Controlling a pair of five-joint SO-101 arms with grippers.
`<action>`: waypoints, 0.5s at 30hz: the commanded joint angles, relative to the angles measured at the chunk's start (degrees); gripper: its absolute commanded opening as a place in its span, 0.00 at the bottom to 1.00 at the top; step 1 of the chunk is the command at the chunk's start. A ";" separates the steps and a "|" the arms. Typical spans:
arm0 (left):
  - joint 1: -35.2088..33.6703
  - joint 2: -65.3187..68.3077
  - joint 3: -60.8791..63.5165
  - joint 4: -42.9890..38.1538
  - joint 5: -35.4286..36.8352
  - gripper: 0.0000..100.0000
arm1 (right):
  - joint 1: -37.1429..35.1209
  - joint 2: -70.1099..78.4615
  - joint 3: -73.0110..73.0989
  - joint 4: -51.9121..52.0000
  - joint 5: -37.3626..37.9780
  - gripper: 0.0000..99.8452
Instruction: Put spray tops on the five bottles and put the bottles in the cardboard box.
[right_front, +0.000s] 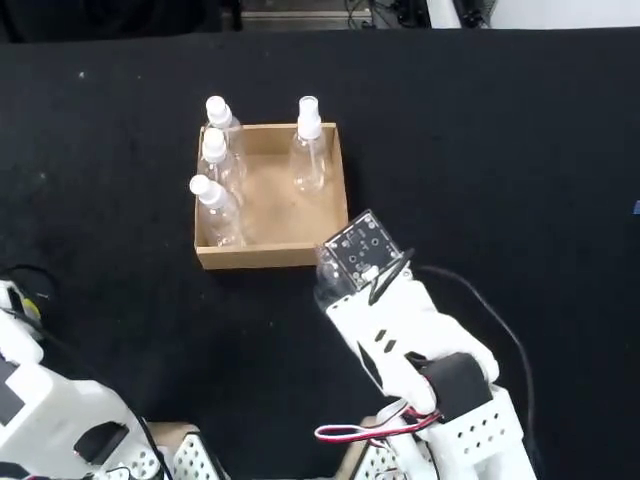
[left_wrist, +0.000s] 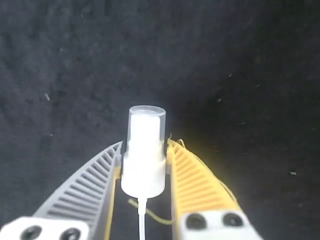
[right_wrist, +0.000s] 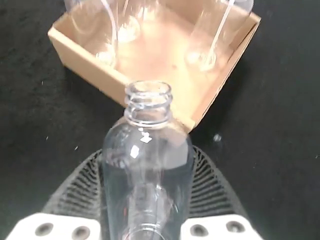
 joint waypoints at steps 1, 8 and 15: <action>2.24 -2.73 -7.87 6.07 5.10 0.03 | -1.14 -1.80 -1.98 -3.78 -0.79 0.01; 5.76 -16.79 -9.63 9.93 13.01 0.03 | -7.82 -11.30 0.75 -11.78 -5.45 0.01; 10.07 -35.69 -9.98 10.02 21.27 0.03 | -10.64 -23.87 12.18 -17.23 -5.36 0.01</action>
